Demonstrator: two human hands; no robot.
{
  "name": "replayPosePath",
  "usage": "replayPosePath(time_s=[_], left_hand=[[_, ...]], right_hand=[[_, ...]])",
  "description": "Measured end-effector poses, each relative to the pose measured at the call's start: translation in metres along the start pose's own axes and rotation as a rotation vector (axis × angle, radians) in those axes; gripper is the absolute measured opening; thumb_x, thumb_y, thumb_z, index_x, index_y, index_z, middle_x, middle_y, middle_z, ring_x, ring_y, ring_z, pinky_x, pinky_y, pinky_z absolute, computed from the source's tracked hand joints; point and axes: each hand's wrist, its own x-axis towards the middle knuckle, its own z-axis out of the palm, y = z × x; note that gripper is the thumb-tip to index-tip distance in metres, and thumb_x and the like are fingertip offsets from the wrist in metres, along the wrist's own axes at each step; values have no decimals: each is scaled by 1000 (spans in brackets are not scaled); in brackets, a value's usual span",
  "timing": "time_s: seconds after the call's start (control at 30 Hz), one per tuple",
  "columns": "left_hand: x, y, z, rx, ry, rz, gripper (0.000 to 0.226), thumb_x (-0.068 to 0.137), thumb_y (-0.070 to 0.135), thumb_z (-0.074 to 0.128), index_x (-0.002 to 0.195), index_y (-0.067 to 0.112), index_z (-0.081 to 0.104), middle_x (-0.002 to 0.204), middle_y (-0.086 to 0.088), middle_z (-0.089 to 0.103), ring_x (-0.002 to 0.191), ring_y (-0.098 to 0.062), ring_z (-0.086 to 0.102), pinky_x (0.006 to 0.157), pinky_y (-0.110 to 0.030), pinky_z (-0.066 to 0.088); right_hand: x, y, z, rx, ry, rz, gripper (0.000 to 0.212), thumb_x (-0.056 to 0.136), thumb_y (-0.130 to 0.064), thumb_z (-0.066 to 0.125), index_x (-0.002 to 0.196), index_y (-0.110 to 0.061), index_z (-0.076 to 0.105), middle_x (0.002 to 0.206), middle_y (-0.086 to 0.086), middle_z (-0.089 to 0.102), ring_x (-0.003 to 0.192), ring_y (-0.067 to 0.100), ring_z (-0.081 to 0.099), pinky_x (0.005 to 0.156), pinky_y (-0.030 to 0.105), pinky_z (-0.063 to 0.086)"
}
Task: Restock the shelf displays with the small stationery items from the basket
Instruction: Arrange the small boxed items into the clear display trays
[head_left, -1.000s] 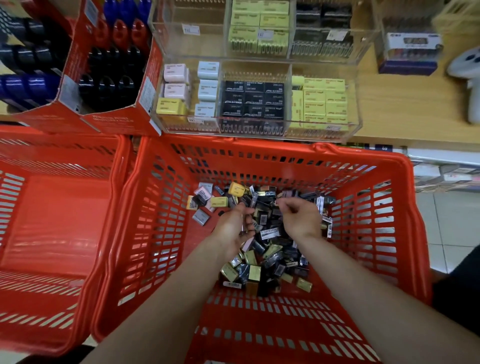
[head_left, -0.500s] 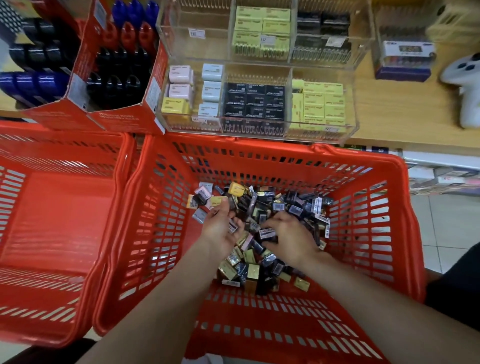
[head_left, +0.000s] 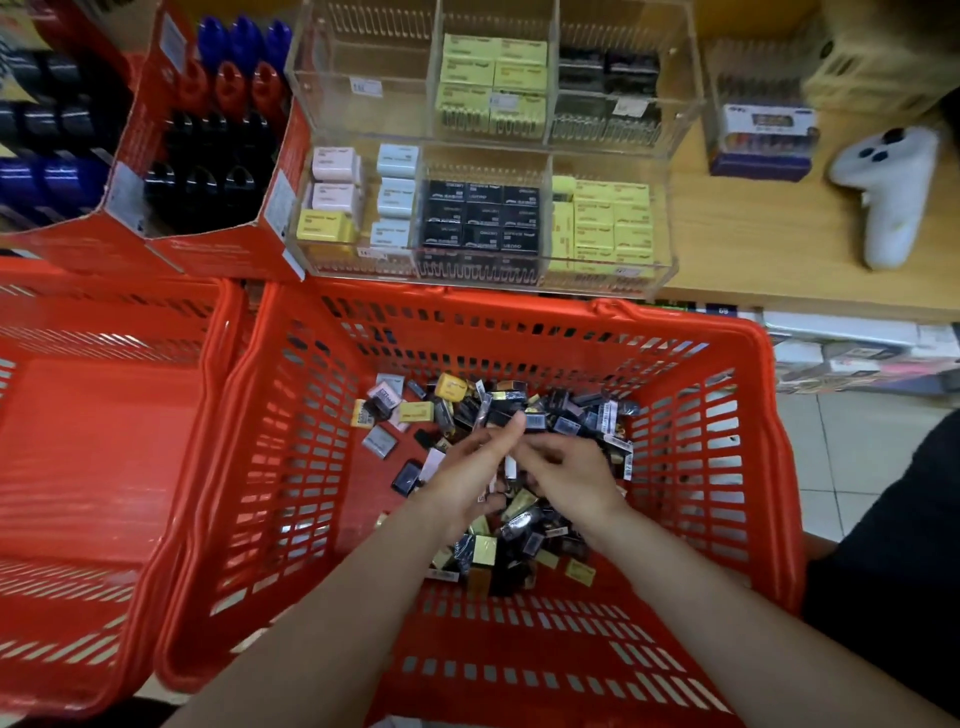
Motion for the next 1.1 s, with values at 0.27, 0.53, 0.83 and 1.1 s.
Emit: replayPosePath(time_s=[0.27,0.53,0.83,1.1], left_hand=[[1,0,-10,-68,100,-27,40,84,54,70,106,21,73,66,3,58,74,-11,55,64,-26,49],[3,1,-27,-180,47,-35,19,79,31,78,87,18,66,72,-1,65,61,-12,63,68,-31,56],[-29,33,-16,-39,53,51,27,80,29,81,99,18,65,71,-1,69,54,-13,57,62,-28,52],[-168,103,4,28,-13,243,39,77,34,82,106,13,67,87,-2,76,57,-10,56,51,-22,48]], right_hand=[[34,-7,-69,-407,301,18,34,104,-27,42,112,-13,72,82,10,71,55,13,53,49,20,38],[70,19,-46,-752,222,158,41,101,-36,46,132,-11,58,151,14,28,115,31,57,105,36,43],[19,-8,-49,-160,467,24,18,92,-7,65,103,-16,76,82,3,72,52,13,54,45,19,42],[-109,-134,-65,536,-38,-185,19,85,-7,72,104,-5,70,86,9,76,77,16,73,68,18,56]])
